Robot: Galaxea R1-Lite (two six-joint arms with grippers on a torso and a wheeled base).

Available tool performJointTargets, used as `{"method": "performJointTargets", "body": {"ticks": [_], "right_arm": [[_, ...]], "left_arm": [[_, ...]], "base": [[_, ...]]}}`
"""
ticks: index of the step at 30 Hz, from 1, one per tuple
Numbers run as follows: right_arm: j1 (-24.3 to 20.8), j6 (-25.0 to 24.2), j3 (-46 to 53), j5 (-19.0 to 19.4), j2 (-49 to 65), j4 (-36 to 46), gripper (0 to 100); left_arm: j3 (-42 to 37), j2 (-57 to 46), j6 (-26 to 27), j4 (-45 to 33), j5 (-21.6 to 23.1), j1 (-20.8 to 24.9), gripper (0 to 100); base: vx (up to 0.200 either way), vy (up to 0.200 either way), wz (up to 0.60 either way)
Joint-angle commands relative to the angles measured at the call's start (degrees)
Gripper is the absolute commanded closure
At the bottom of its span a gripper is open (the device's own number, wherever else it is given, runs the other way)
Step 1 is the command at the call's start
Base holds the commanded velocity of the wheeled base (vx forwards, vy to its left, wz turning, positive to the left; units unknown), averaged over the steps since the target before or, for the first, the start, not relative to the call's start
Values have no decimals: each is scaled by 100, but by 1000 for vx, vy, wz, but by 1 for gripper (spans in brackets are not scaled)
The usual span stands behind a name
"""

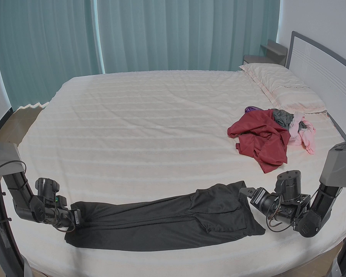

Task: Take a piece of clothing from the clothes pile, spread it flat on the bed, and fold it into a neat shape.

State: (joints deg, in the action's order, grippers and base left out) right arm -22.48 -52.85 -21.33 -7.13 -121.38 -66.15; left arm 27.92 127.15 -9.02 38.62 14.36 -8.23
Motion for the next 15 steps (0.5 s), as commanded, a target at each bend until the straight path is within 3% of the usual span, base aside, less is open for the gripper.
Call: {"method": "performJointTargets", "body": {"ticks": [1,15], "right_arm": [[-2,2,-2,-8,-43,-4,0],[-11,20,182,-8,-219,-557,0]], "left_arm": [[-32,-182,14,-30,-3,-126,100],[188,-850,348,-918,278,-1128,100]], "base": [[0,0,0],[0,0,0]]}}
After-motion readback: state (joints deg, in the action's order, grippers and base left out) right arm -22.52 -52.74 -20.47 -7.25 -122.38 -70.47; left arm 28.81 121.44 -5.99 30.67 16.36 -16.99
